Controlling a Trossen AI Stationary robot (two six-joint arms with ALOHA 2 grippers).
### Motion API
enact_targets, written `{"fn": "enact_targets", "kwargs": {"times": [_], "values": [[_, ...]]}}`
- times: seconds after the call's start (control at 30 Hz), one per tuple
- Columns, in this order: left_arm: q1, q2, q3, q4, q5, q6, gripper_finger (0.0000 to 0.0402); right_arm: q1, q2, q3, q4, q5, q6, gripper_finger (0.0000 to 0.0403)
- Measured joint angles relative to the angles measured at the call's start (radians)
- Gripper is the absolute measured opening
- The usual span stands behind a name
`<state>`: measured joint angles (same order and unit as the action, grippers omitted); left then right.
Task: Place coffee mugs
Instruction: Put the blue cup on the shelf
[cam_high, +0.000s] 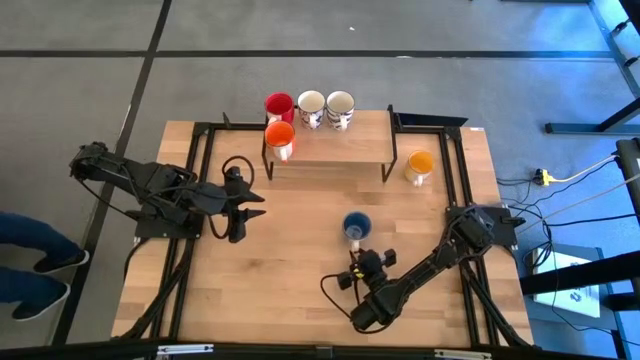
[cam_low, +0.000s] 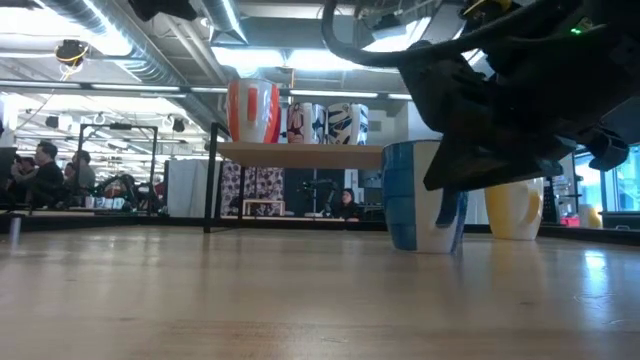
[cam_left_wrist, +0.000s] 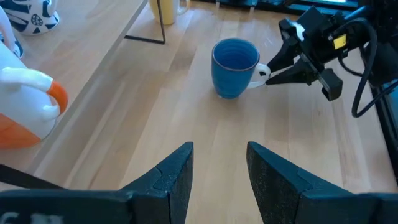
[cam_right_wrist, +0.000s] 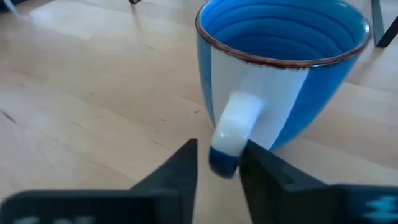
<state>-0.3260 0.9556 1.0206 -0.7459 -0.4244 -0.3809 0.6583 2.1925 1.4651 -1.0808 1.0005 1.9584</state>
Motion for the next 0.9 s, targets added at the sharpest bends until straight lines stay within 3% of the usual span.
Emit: {"fn": "enact_targets", "kwargs": {"times": [0.23,0.4,0.63,0.9], "values": [[0.000,0.000,0.000,-0.010,0.000,0.001,0.0144,-0.013,-0.002,0.000,0.017,-0.008,-0.011,0.0029],[0.000,0.000,0.000,-0.010,0.000,0.001,0.0144,-0.018,-0.002,0.000,0.016,-0.013,-0.079,0.0027],[0.000,0.000,0.000,-0.010,-0.001,0.001,0.0144,-0.017,-0.002,0.000,0.015,-0.016,-0.080,0.0005],[0.000,0.000,0.000,-0.010,-0.004,0.001,0.0144,-0.016,-0.002,-0.001,0.026,0.004,-0.083,0.0009]]}}
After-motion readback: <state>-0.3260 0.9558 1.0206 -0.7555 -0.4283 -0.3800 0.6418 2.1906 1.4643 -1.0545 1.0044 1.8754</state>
